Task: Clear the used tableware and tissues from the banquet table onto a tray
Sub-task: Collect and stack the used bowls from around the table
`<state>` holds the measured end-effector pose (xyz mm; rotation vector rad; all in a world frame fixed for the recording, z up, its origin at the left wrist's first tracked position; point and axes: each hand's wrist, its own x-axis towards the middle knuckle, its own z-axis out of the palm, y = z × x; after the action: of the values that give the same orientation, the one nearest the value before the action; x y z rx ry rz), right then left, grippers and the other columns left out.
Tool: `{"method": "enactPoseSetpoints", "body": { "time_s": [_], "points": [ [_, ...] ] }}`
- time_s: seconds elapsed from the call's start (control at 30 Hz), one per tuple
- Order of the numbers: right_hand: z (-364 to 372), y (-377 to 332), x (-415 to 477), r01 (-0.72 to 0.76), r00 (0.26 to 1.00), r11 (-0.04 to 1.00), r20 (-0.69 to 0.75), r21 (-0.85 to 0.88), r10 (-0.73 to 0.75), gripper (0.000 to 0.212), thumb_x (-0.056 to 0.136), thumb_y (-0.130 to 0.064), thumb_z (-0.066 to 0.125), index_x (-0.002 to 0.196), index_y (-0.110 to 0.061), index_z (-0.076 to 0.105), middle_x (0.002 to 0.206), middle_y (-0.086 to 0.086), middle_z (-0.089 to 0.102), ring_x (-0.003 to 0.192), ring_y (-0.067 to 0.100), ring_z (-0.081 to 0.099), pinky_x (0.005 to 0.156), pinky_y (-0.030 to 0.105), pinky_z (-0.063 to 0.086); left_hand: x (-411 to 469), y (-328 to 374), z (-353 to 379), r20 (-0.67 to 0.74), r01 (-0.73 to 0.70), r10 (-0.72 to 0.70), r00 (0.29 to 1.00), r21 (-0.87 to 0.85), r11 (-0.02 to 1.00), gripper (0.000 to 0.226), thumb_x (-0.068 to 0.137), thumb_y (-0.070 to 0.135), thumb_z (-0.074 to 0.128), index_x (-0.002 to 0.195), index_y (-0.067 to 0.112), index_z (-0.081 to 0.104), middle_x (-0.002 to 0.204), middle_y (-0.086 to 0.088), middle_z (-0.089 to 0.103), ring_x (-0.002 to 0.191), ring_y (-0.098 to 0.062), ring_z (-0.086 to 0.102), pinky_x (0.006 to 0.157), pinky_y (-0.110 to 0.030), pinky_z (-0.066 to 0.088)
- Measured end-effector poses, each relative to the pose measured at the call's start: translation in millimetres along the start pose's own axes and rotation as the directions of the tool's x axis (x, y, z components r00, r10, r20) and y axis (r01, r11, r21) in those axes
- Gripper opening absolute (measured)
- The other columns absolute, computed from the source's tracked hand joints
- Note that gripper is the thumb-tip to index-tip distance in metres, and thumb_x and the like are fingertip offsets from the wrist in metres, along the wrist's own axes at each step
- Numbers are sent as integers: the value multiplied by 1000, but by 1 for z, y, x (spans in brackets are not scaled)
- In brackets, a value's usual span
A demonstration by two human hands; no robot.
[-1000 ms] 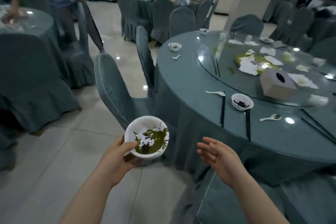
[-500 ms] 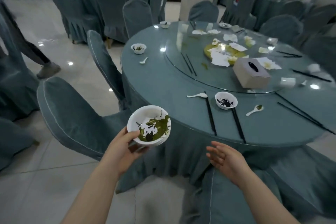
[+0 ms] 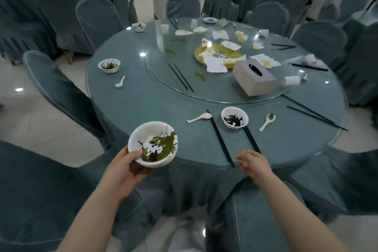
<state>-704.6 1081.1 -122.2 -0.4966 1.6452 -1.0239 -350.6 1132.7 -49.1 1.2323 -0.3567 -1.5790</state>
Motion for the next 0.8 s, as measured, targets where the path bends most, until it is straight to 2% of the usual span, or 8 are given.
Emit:
{"method": "enactPoseSetpoints", "body": {
  "time_s": [0.13,0.23,0.33,0.43,0.53,0.67,0.8],
  "points": [
    [9,-21,53,-11,999,996,-44,-89,7,10,95,-21,55,97,-11,58,89,9,69,70,21,64,57,26,44,35,11,15,-36,16,-18,999,-36,999,24,88,6,58,106,21,63,94,-9,75,89,-27,70,62,-39,58],
    [16,-36,89,-32,998,992,-58,-118,25,20,96,-31,55,88,-13,54,83,7,67,73,24,64,58,28,46,61,15,27,-76,21,-26,997,-59,998,25,88,6,58,107,21,63,98,-10,73,93,-28,68,63,-41,58],
    [21,-49,120,-57,997,992,-65,-108,50,30,95,-37,55,89,-7,55,78,11,66,61,23,61,53,27,44,83,14,40,-106,25,-33,994,-75,997,25,89,6,55,108,21,62,100,-10,72,92,-28,68,59,-39,59],
    [27,-57,145,-106,992,994,-70,-36,104,25,97,-27,54,92,-3,55,74,14,64,49,21,62,45,23,45,98,12,48,-133,22,-31,991,-72,997,25,90,7,54,109,21,61,100,-10,72,93,-29,67,62,-40,57],
    [34,-67,157,-95,990,994,-103,56,100,16,96,-7,50,83,1,53,70,16,60,36,15,60,35,17,45,107,12,52,-170,25,-38,985,-76,997,25,90,7,55,109,21,60,106,-13,69,97,-31,66,64,-43,56],
    [45,-86,155,-13,1000,998,-10,65,14,17,96,-8,48,81,-4,54,70,13,62,47,17,60,39,18,45,119,17,61,-202,39,-57,978,-90,995,23,90,6,55,109,18,60,110,-15,66,99,-33,64,57,-39,59],
    [63,-110,140,80,989,996,123,37,-84,14,95,-9,49,82,-7,55,66,9,59,52,15,59,43,19,45,130,22,63,-243,32,-43,969,-51,998,24,91,4,54,106,21,62,112,-13,66,96,-30,66,61,-40,58]
  ]
}}
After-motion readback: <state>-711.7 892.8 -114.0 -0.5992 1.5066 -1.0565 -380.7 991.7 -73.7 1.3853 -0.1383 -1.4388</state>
